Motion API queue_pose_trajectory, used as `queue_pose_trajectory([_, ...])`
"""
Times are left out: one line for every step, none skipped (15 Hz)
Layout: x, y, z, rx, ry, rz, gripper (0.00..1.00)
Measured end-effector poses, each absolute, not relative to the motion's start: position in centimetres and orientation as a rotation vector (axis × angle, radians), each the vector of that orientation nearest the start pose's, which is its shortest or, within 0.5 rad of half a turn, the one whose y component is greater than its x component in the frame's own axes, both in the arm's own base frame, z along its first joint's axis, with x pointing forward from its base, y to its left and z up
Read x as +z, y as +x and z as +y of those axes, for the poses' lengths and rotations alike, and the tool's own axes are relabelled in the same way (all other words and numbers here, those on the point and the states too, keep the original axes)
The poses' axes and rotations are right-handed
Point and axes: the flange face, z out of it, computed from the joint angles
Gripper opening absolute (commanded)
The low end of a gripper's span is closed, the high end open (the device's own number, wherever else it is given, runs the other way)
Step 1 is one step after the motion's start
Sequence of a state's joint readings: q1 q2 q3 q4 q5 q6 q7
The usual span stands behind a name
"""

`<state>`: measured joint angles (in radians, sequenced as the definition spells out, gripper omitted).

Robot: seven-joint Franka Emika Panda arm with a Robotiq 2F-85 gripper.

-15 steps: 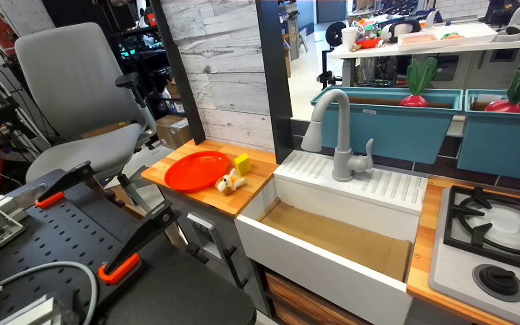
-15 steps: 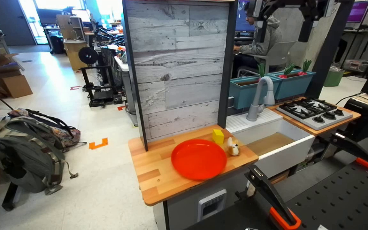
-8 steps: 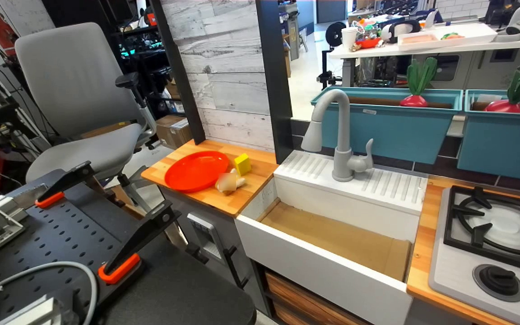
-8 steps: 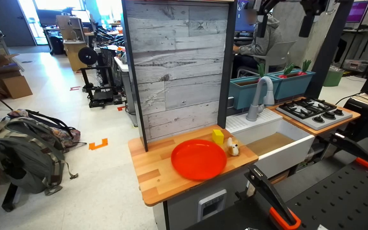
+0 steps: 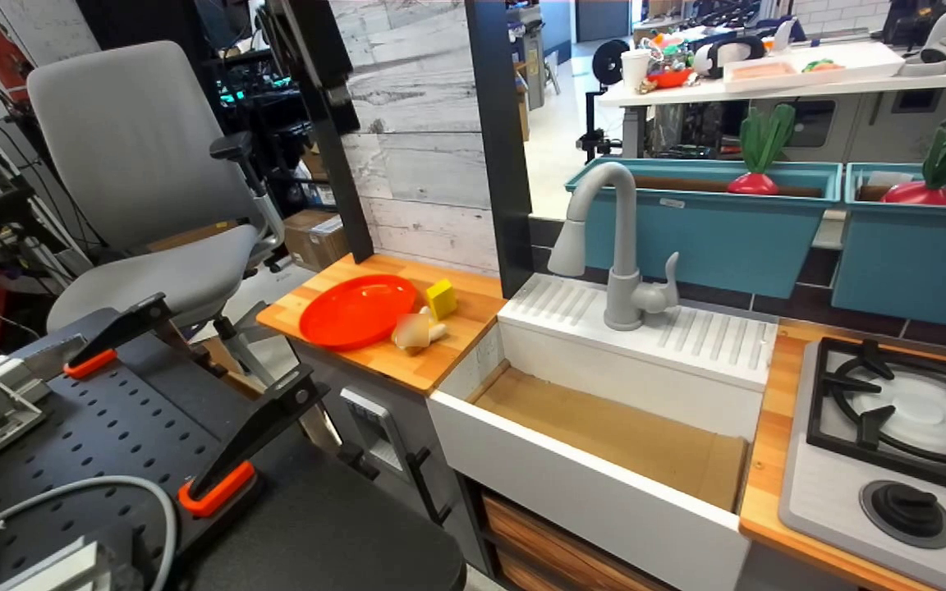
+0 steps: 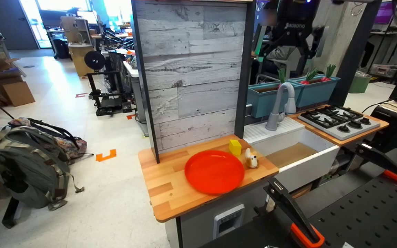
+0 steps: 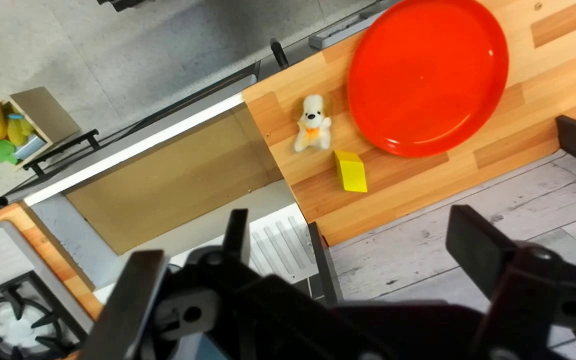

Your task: Put the yellow block on the orange plate.

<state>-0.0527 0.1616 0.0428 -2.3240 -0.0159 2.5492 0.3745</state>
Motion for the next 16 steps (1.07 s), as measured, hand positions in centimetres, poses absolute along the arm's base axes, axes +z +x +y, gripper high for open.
queue_pose_trajectory([25.9, 53.6, -0.7, -0.076, -3.069, 0.596, 1.00])
queue_pose_trajectory([24.2, 54.5, -0.8, -0.055, -3.059, 0.613, 1.00])
queue_pose_trajectory([22.4, 55.4, -0.9, -0.026, -3.050, 0.631, 1.00])
queue_pose_trajectory([20.6, 56.3, -1.0, 0.001, -3.042, 0.647, 1.00])
queue_pose_trajectory([19.1, 57.1, -1.1, 0.024, -3.032, 0.664, 1.00])
queue_pose_trajectory([17.6, 57.9, -1.1, 0.043, -3.020, 0.680, 1.00])
queue_pose_trajectory([16.1, 58.6, -1.2, 0.060, -3.009, 0.695, 1.00])
queue_pose_trajectory([14.8, 59.4, -1.2, 0.071, -3.004, 0.705, 1.00])
queue_pose_trajectory([13.4, 60.1, -1.4, 0.080, -3.003, 0.714, 1.00])
queue_pose_trajectory([12.1, 60.8, -1.5, 0.086, -3.006, 0.722, 1.00])
queue_pose_trajectory([10.8, 61.3, -1.7, 0.092, -3.013, 0.729, 1.00])
queue_pose_trajectory([9.6, 61.9, -1.8, 0.096, -3.021, 0.734, 1.00])
queue_pose_trajectory([8.4, 62.3, -1.8, 0.101, -3.029, 0.738, 1.00])
queue_pose_trajectory([7.4, 62.8, -1.7, 0.103, -3.036, 0.741, 1.00])
queue_pose_trajectory([6.4, 63.1, -1.5, 0.106, -3.042, 0.742, 1.00])
queue_pose_trajectory([5.5, 63.4, -1.3, 0.109, -3.047, 0.738, 1.00])
